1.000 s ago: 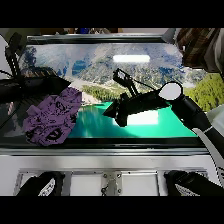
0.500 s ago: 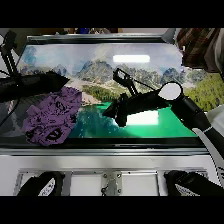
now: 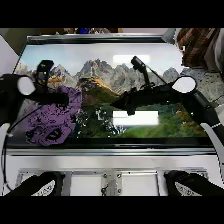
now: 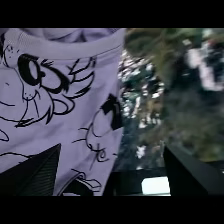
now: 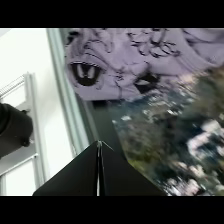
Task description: Fold the clothes and pants, and hang the long-sleeved shirts on hangers.
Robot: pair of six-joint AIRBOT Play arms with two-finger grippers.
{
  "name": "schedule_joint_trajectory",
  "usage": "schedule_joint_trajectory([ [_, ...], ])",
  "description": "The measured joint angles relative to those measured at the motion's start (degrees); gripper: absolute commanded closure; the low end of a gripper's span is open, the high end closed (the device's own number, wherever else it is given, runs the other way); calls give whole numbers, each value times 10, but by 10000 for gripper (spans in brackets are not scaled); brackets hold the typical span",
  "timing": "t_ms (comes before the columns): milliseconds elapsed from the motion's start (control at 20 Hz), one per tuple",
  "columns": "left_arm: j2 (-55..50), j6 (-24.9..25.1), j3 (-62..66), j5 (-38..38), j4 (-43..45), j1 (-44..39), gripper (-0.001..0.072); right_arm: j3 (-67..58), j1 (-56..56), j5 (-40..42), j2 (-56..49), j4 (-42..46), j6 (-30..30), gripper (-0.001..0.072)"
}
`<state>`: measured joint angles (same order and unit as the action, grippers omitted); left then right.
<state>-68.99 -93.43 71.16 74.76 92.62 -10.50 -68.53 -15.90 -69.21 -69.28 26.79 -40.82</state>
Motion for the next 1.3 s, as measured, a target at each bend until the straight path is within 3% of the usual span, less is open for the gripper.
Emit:
schedule_joint_trajectory([
  [200,-99,-42,-15,-35,56,-16,22,0,62,-46,6,52,-48,681],
  [450,-143,-89,-110,-128,76,-19,22,0,85,-68,23,87,-71,681],
  [500,-146,-95,-128,-147,78,-20,48,0,87,-68,24,88,-73,681],
  [600,-150,-105,-154,-173,80,-20,545,0,88,-70,26,88,-79,681],
  [650,-151,-107,-161,-179,81,-20,689,0,89,-72,26,84,-82,681],
  [1000,-85,-110,-64,-186,54,-75,692,-3,96,-126,28,39,-76,683],
  [1100,-50,-95,-8,-201,29,-122,691,-15,110,-121,36,85,-91,683],
  [1300,-7,-52,87,-242,-10,-247,691,-38,155,-19,89,258,-210,683],
])
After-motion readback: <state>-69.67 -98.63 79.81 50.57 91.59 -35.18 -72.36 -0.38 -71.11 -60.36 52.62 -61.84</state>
